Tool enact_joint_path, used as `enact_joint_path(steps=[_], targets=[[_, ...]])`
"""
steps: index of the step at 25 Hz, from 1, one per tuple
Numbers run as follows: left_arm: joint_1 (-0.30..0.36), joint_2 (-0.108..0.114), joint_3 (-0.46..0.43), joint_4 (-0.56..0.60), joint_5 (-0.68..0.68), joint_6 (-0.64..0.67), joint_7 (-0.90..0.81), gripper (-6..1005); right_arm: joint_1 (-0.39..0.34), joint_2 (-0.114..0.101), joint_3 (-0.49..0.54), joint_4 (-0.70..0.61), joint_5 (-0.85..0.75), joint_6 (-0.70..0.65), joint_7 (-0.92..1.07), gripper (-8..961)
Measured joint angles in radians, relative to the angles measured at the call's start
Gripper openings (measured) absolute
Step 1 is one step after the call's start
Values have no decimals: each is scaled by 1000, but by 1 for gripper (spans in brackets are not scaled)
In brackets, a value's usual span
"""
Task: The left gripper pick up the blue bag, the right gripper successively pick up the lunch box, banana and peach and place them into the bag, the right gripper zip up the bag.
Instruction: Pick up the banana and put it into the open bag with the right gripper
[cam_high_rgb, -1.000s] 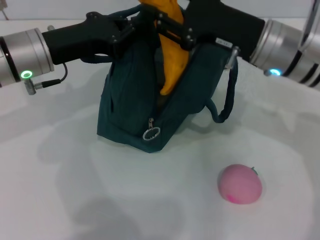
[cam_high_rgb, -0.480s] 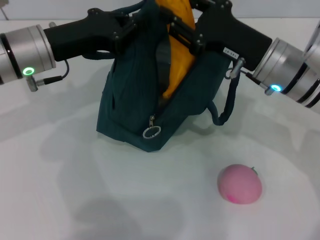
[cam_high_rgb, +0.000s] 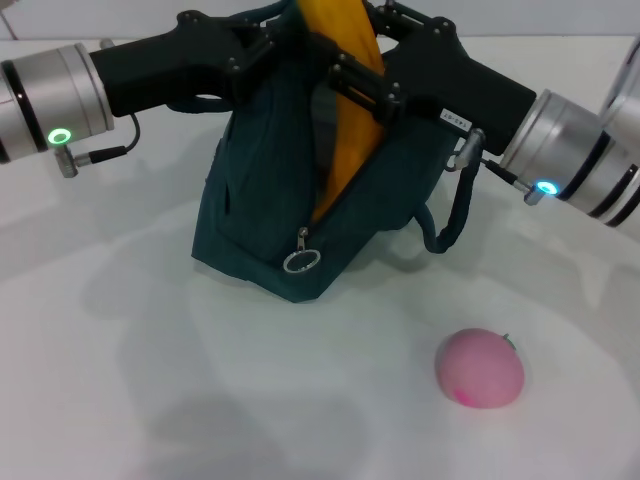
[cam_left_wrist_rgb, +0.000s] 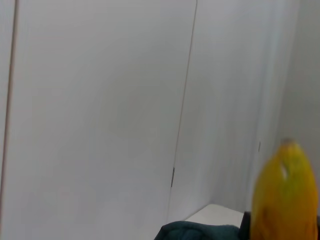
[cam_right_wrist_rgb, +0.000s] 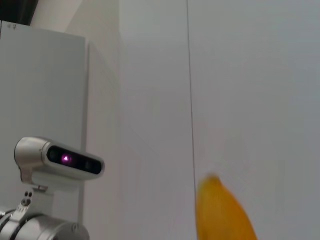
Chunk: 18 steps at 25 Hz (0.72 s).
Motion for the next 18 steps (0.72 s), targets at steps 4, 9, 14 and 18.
enact_joint_path(steps=[4, 9, 14, 18], targets=[[2, 0, -2, 0, 3, -5, 7, 42, -32, 0, 2, -10, 39, -6, 1, 550], [17, -2, -5, 0, -2, -16, 33, 42, -46, 0, 0, -7, 77, -18, -2, 681], [15, -3, -5, 0, -2, -20, 45, 42, -57, 0, 2, -19, 80, -41, -1, 678], [19, -3, -5, 0, -12, -26, 62, 42, -91, 0, 18, -21, 98, -101, -7, 676]])
